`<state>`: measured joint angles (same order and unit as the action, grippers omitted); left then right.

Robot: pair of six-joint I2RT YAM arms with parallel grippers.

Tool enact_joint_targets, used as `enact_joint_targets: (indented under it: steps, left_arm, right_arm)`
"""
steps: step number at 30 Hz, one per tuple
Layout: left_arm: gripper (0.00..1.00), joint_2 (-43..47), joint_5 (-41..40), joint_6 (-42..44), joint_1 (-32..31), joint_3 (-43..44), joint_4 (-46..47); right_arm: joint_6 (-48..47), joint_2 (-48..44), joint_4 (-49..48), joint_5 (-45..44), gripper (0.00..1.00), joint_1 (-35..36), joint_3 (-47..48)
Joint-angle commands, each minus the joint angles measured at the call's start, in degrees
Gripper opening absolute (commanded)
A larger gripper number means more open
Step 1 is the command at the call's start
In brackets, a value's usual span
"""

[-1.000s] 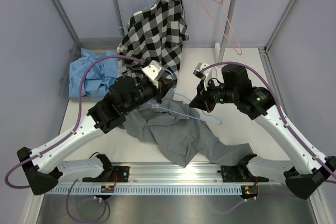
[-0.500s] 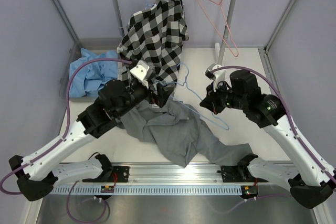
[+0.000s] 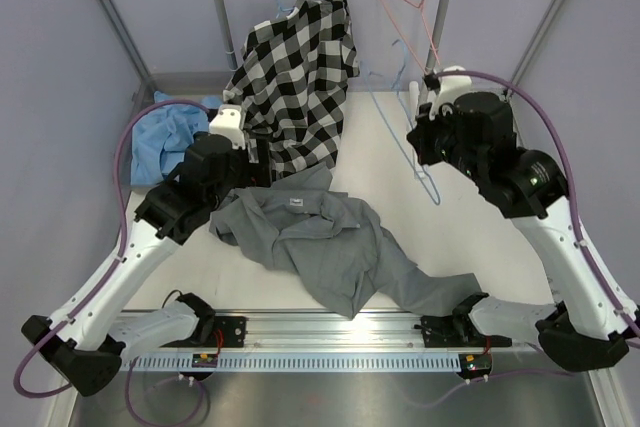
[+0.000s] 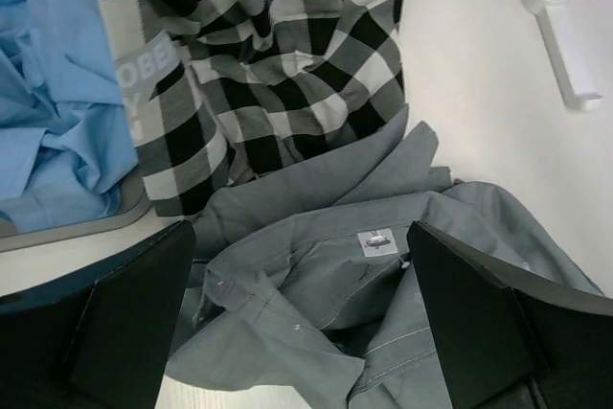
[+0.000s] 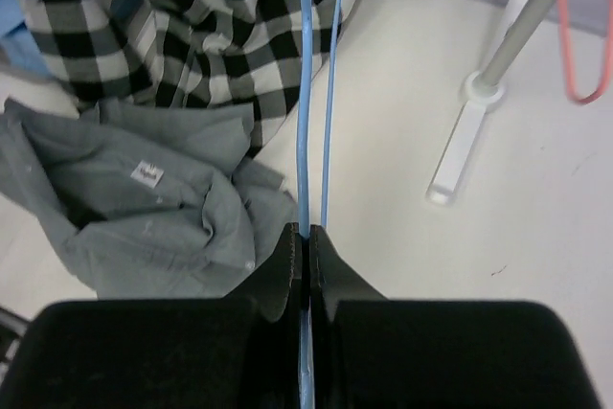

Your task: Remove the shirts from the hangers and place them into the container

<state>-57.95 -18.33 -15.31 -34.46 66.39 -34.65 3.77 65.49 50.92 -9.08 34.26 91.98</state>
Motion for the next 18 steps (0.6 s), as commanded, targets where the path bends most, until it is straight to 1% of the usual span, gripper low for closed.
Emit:
enact_joint_targets:
  steps: [1, 3, 4, 7, 12, 14, 15, 18]
  left_arm:
    - [0.99, 1.96, -3.46, -0.42, 1.06, -1.07, -1.38]
    - [0.99, 2.93, -5.39, 0.1, 1.06, -2.57, -1.29]
    - [0.99, 3.2, -6.45, 0.37, 1.06, -4.06, -1.29]
    - [0.99, 4.78, -9.7, 1.86, 1.06, -6.79, -1.29]
    - [0.99, 6.97, -10.24, 2.3, 1.06, -11.19, -0.15]
    - [0.99, 7.15, -10.76, 2.56, 1.06, -11.98, -0.24]
    - [0.99, 7.15, -10.94, 2.83, 1.06, -12.07, -0.24]
    - [0.99, 7.59, -12.43, 3.01, 1.06, -12.16, -0.24]
  right_arm:
    - [-0.77, 5.58, -2.66, -7.08, 0.0, -0.77, 7.67]
    - [-1.83, 8.15, -4.24, -9.88, 0.0, -1.13, 12.33]
    - [-2.71, 10.51, -4.94, -10.16, 0.0, -1.47, 13.47]
    - [-3.33, 15.43, -6.18, -9.73, 0.0, -3.41, 21.01]
    - [-3.33, 22.56, -8.38, -9.64, 0.0, -4.81, 28.76]
    - [-3.33, 25.9, -8.9, -9.64, 0.0, -4.99, 32.28]
    - [-4.9, 27.04, -8.99, -9.12, 0.0, -5.52, 33.42]
    - [-4.13, 31.17, -8.47, -7.62, 0.0, -6.57, 38.43]
